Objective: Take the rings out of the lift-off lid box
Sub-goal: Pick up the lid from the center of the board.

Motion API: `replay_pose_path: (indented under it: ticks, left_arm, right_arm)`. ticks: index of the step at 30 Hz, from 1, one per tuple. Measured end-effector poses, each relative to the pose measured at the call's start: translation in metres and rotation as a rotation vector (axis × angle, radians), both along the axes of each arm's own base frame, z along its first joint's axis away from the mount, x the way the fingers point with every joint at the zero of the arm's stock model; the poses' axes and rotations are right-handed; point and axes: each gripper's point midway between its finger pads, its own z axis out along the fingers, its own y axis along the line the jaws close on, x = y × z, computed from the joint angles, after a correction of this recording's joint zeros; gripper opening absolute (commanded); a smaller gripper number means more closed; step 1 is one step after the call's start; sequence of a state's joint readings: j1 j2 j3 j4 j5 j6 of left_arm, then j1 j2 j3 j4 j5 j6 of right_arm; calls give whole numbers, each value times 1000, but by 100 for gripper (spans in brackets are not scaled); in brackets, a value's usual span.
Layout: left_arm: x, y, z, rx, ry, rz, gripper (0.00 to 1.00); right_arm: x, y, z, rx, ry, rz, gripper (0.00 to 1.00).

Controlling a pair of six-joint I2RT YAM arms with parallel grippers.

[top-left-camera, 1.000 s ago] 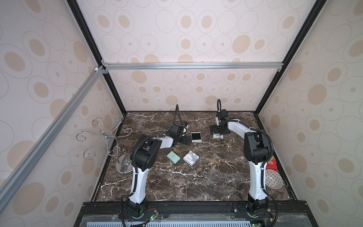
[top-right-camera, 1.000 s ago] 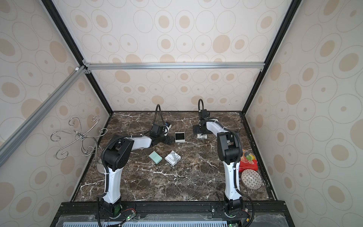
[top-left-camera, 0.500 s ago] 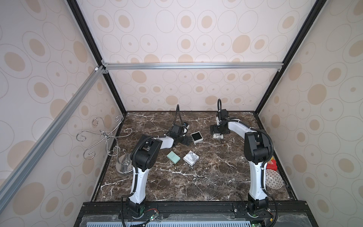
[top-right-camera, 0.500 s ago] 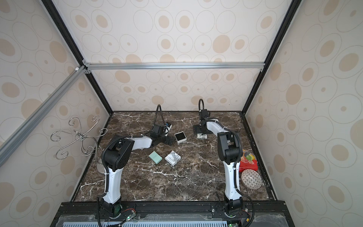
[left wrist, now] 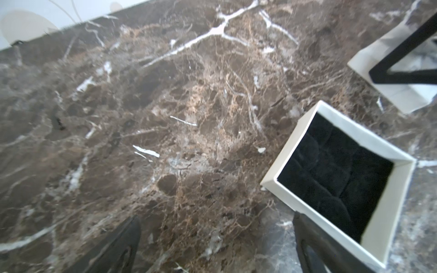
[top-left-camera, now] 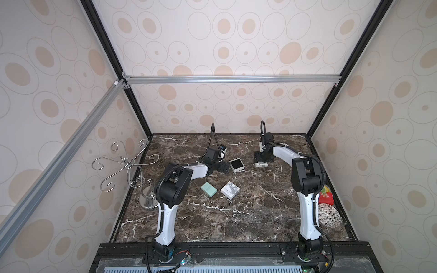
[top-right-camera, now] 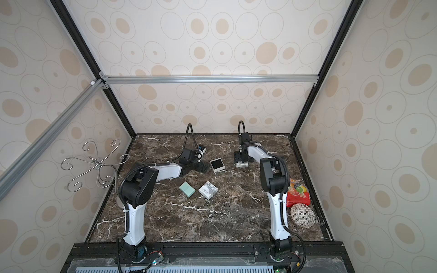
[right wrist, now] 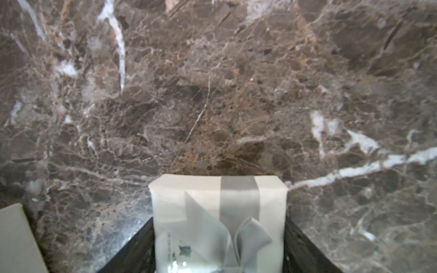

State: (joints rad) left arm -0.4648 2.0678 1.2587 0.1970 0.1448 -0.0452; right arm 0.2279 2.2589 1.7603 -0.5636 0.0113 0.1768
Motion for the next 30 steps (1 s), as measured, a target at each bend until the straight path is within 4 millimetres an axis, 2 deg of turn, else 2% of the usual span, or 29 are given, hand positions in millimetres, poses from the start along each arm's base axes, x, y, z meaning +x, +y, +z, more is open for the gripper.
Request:
replay_pose_path:
  ticks: [5,11,16,19,24,30]
  left_arm:
    - [2,2,10,3,-23,3,100]
    - [0,5,5,13,-14,7,100]
    - [-1,7,6,18,-15,6,100]
    - [-3,8,12,16,-22,6,100]
    - [-6,9,23,10,-40,5,100]
    - [-10,12,24,14,-39,4,100]
  right_arm:
    - [0,0,0,-4,1,2,71]
    - [-3,3,2,-16,-2,33,71]
    - [-12,15,23,-8,-32,109,71]
    - [-17,31,48,6,-78,179,71]
    - [-30,73,85,49,-150,320,71]
    - [-48,114,90,81,-154,448,71]
